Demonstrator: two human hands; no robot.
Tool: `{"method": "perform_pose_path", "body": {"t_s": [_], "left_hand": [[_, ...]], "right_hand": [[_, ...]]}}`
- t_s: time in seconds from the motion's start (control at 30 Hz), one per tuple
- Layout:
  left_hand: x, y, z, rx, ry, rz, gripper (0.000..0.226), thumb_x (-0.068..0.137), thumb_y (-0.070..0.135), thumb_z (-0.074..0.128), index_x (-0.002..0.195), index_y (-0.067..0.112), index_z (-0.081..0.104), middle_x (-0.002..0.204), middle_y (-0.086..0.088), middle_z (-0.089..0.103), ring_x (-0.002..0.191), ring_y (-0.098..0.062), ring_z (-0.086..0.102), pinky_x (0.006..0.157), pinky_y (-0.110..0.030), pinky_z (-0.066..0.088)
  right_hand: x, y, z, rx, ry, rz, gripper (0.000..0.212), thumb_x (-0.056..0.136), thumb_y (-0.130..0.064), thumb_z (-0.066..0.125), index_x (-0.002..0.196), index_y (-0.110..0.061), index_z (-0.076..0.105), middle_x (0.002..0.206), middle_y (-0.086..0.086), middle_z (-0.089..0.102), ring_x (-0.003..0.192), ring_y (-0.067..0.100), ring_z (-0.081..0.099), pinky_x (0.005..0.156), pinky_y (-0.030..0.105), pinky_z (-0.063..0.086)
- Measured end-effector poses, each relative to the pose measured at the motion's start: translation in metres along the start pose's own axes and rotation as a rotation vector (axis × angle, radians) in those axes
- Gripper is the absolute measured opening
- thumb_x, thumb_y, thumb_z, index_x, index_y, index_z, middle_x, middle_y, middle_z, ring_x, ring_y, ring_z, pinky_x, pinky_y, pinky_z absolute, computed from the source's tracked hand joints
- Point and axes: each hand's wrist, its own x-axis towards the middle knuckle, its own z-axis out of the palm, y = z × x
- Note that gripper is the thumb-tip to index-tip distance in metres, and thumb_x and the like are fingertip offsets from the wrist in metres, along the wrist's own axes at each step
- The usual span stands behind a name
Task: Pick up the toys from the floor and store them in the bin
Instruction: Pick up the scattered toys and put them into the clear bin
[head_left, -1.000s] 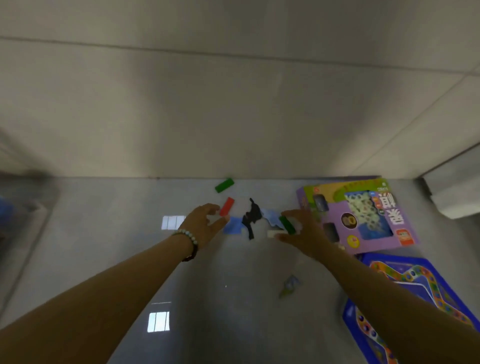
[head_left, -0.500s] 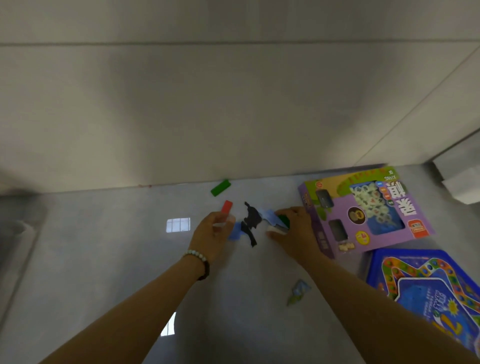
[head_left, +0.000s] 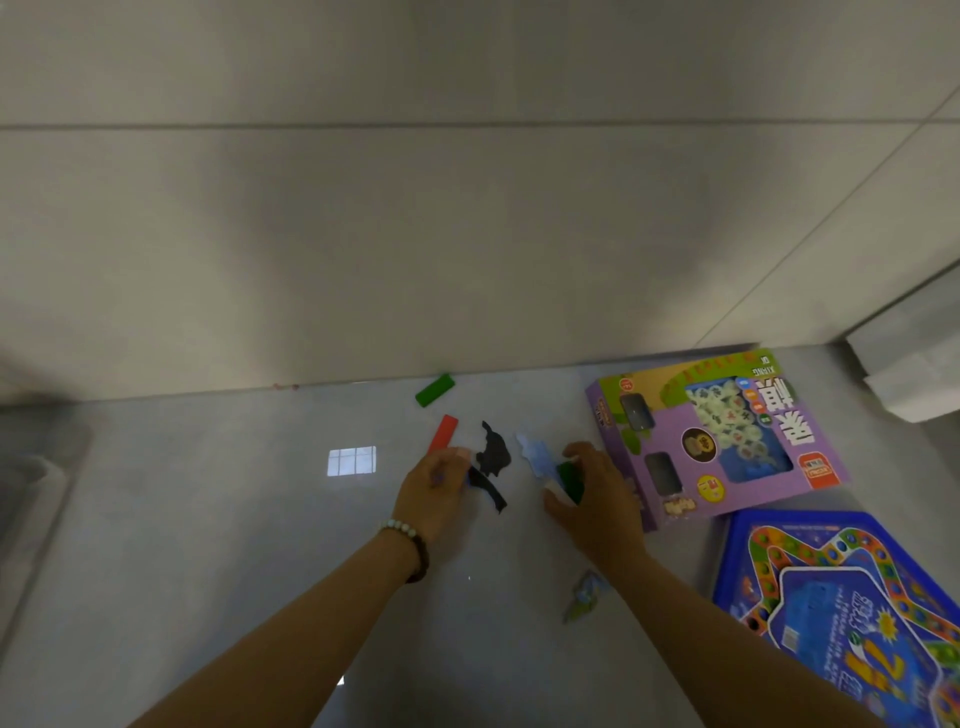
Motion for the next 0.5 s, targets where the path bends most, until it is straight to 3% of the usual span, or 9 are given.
{"method": "perform_pose_path", "body": {"t_s": [0.1, 0.2, 0.37, 0.5], "left_hand": [[-0.002, 0.003, 0.007, -0.118, -0.049, -0.067, 0.022, 0.097, 0.029, 0.041, 0.106, 0.017, 0.057, 0.11, -0.006, 0.059, 0.096, -0.018, 0.056, 0.078, -0.026, 0.049], [-0.005, 0.004, 0.013, -0.156, -0.077, -0.098, 0.022, 0.098, 0.031, 0.039, 0.105, 0.019, 0.056, 0.103, 0.0, 0.059, 0.088, -0.012, 0.056, 0.074, -0.021, 0.047], [-0.004, -0.001, 0.011, -0.177, -0.092, -0.139, 0.028, 0.098, 0.028, 0.04, 0.115, 0.015, 0.057, 0.114, -0.005, 0.059, 0.098, -0.018, 0.055, 0.079, -0.022, 0.047], [-0.004, 0.002, 0.012, -0.337, -0.107, -0.272, 0.029, 0.098, 0.03, 0.039, 0.114, 0.012, 0.055, 0.114, -0.009, 0.057, 0.086, -0.019, 0.058, 0.074, -0.028, 0.049]], "right_hand": [[0.0, -0.005, -0.003, 0.097, 0.079, 0.105, 0.051, 0.074, -0.024, 0.075, 0.115, -0.019, 0.045, 0.092, -0.005, 0.053, 0.083, 0.013, 0.055, 0.067, 0.017, 0.04], [-0.001, -0.006, -0.002, 0.015, 0.052, 0.067, 0.052, 0.074, -0.022, 0.074, 0.117, -0.016, 0.045, 0.094, -0.005, 0.052, 0.08, 0.012, 0.053, 0.067, 0.02, 0.041], [-0.004, -0.002, -0.001, 0.107, 0.046, 0.107, 0.041, 0.076, -0.017, 0.074, 0.109, -0.014, 0.051, 0.102, 0.001, 0.057, 0.089, 0.011, 0.052, 0.075, 0.02, 0.042], [-0.006, -0.011, -0.006, 0.285, 0.069, 0.214, 0.044, 0.074, -0.013, 0.077, 0.107, -0.009, 0.048, 0.094, 0.004, 0.056, 0.083, 0.015, 0.053, 0.075, 0.028, 0.049]]}}
